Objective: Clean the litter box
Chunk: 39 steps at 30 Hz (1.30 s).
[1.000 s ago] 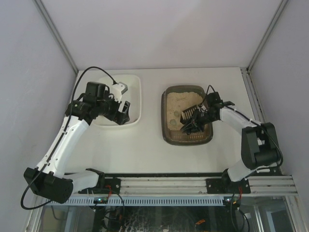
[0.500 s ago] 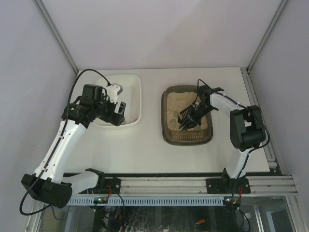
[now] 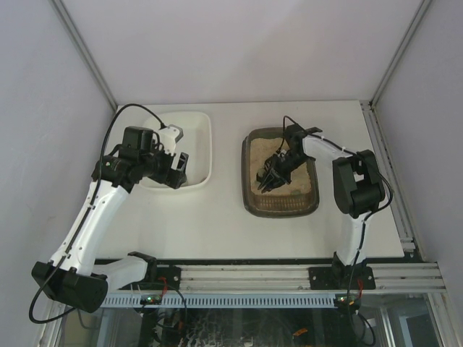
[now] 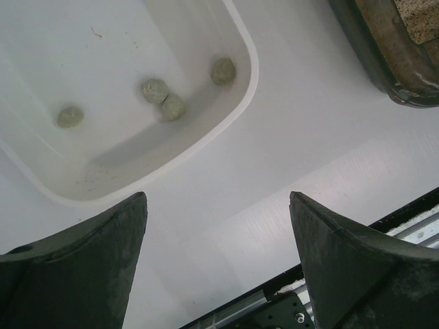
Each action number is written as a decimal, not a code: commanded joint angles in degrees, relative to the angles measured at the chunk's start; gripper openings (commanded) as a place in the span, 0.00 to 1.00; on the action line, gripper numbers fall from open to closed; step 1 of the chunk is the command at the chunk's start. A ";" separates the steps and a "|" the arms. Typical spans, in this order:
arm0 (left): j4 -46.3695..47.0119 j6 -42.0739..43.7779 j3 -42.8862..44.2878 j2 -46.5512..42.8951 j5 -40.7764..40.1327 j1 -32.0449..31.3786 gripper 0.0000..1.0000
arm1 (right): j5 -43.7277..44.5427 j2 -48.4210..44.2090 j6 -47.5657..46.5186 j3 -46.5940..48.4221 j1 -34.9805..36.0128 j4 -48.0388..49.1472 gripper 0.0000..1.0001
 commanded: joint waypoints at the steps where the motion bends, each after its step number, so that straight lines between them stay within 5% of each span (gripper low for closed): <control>1: 1.76 -0.98 0.05 -0.55 1.48 0.41 0.88 | -2.69 3.00 2.21 1.12 1.84 2.86 0.00; 13: 1.56 -0.90 -0.53 0.15 0.77 0.37 0.88 | 0.59 -4.61 -3.34 -2.11 -0.99 3.32 0.00; 30: 1.73 -0.71 -2.89 0.67 -0.20 0.41 0.88 | -7.24 -22.01 1.89 -24.51 -6.30 29.16 0.00; 39: 3.07 -0.62 -4.52 0.98 -0.10 0.39 0.88 | -2.83 -35.60 9.77 -43.10 -5.39 57.05 0.00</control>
